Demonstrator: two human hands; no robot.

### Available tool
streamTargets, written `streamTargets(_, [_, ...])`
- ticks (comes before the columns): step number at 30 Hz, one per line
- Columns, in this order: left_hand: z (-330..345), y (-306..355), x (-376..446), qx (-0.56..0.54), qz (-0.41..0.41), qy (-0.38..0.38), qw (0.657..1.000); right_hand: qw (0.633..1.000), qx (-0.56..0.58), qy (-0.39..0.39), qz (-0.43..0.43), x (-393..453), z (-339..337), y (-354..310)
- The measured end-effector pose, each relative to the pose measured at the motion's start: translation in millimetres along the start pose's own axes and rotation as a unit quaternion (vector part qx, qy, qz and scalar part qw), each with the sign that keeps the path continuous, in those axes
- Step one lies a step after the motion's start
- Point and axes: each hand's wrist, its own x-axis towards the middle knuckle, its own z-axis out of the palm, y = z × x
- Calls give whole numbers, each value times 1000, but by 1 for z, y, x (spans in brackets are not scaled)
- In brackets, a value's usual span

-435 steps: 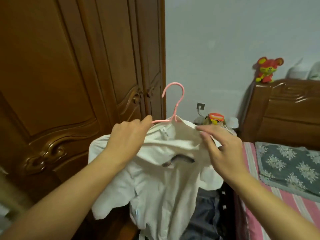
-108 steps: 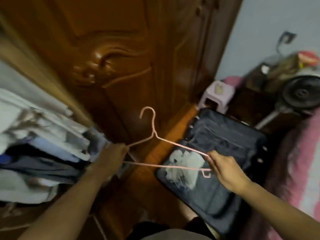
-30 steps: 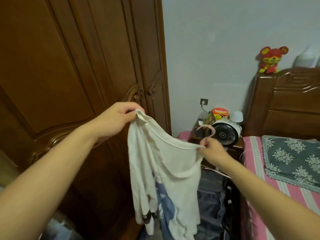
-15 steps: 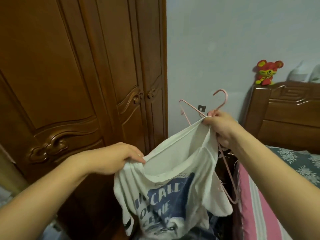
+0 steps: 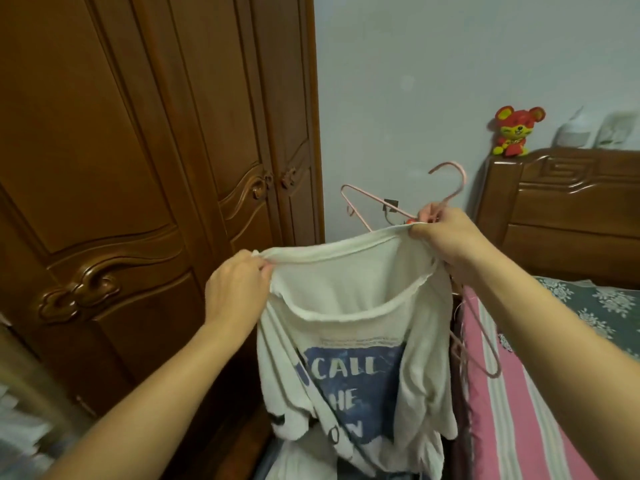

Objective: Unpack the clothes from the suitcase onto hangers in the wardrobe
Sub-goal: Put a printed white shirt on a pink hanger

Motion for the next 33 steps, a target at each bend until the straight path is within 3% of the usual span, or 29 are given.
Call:
streamTargets(2, [6, 2, 6, 44, 0, -19, 999, 999, -35, -14, 3, 0, -11, 14])
streamTargets(5, [2, 9, 8, 117, 85, -80, 986, 988, -147, -40, -8, -6, -25, 36])
streamTargets(9, [-7, 28, 15, 29, 83, -302, 949, 985, -158, -45, 45, -7, -40, 75])
streamTargets(13, [5, 47, 22, -36, 82, -382, 920, 980, -153, -114, 58, -31, -29, 110])
streamTargets(16, [25, 54, 16, -22, 63, -439, 896, 982, -150, -99, 65, -54, -20, 135])
streamTargets(20, [43, 54, 4, 0, 42, -491, 870, 982, -185, -37, 23, -78, -15, 151])
streamTargets(29, [51, 56, -1, 69, 55, -513, 854, 985, -141, -71, -74, -106, 21, 107])
streamTargets(33, [43, 72, -1, 70, 78, -520, 848, 975, -172, -75, -115, -99, 60, 94])
